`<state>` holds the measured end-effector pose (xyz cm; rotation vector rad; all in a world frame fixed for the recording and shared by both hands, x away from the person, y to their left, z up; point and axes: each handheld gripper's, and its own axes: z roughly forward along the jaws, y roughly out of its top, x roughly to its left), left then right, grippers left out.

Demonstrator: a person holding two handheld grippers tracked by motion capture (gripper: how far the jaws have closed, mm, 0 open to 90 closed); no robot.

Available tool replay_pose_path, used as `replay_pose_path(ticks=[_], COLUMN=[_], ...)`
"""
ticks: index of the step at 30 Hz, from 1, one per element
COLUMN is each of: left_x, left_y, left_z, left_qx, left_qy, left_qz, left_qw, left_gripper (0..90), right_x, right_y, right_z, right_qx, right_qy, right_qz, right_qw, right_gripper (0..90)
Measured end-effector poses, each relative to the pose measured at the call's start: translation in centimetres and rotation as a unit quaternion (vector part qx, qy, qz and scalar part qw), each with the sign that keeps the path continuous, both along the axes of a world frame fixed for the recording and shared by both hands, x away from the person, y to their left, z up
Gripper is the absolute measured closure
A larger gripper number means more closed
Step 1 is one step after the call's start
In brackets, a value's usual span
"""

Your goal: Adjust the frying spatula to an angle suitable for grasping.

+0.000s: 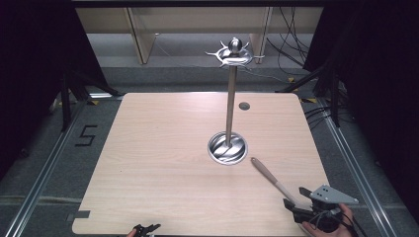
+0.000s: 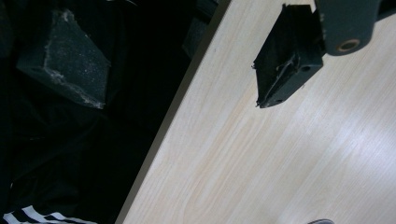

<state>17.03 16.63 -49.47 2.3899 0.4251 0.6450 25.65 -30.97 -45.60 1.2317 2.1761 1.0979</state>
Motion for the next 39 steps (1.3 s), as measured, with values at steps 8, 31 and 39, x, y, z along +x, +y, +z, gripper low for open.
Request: replay_pose_path(ticks=[8,31,39], left_x=[0.0,0.1,0.2], left_y=[0.0,0.0,0.1], left_z=[0.1,0.0,0.0], left_qx=[0.005,0.005,0.003], left_qy=[0.004,-0.002,0.008], left_qz=[-0.006,0.0,-0.004], left_qw=[1.0,1.0,1.0], left_gripper=[16.8,16.8,16.8], right_x=[0.1,1.0,2.9], right_y=[0.0,1.5,2.7], right_z=[0.0,0.3,0.3], right_qx=[-0.001,-0.03,-0.09], right_qy=[0.012,0.019,0.037], right_qz=[0.003,0.005,0.034], right_qw=[0.9999,0.9993,0.9946], right_gripper=[31.7,31.9,34.4])
